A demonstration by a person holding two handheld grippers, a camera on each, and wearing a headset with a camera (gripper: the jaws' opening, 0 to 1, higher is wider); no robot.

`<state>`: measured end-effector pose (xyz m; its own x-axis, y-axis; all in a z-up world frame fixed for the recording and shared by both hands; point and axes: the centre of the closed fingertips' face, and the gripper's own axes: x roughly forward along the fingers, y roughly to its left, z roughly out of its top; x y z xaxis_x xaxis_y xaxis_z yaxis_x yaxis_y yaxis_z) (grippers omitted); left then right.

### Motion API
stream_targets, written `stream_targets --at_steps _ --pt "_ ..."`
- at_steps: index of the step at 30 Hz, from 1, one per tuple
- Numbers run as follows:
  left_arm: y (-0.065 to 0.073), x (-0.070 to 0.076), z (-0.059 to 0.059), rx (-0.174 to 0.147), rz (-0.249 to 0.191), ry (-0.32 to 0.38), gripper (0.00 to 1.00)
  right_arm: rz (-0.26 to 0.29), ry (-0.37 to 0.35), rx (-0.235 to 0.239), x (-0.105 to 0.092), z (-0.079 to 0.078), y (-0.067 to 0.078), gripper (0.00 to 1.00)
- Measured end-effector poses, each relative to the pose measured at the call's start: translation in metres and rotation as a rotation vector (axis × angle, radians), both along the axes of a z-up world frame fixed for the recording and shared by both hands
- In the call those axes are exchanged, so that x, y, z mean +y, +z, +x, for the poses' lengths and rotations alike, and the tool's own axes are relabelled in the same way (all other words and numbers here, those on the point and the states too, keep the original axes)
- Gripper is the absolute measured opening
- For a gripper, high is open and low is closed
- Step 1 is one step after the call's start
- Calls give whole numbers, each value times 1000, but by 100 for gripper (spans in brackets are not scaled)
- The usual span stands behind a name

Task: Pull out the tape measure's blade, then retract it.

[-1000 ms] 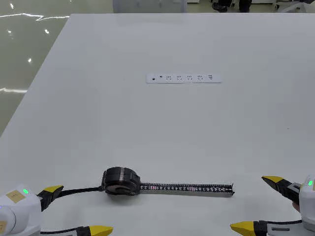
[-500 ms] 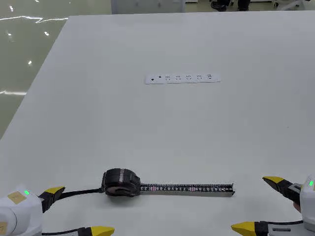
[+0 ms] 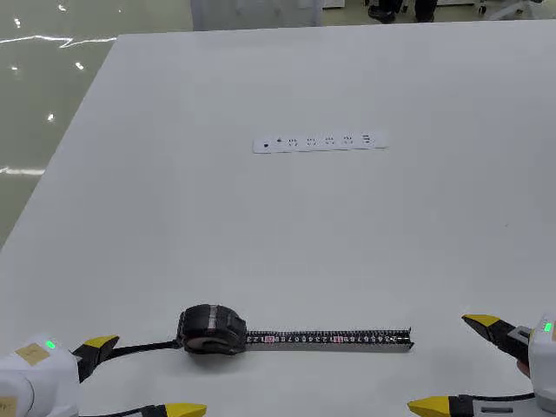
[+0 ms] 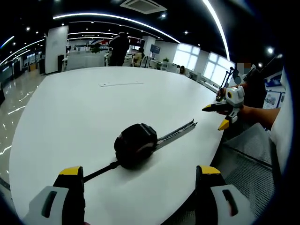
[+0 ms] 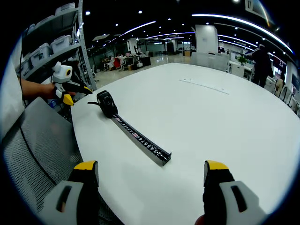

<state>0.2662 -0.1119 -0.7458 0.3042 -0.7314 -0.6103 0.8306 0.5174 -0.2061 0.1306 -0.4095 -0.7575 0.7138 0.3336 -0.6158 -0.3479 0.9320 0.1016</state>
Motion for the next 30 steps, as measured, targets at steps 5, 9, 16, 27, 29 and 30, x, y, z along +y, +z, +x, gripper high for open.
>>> stream_targets --at_steps 5,9,16,27,29,30 --pt "0 -6 2 8 -10 26 95 3 3 -7 1 2 1 94" --pt "0 -13 2 6 -8 24 95 6 6 -8 1 3 1 94" --pt "1 -26 2 24 -20 48 94 26 18 -21 4 4 1 94" --pt "0 -47 4 45 -7 34 93 33 24 -32 5 7 1 94" --pt "-1 -52 5 46 -4 35 93 33 25 -34 5 7 1 94" --pt "-1 -54 5 49 -7 36 93 34 25 -34 5 7 1 94"
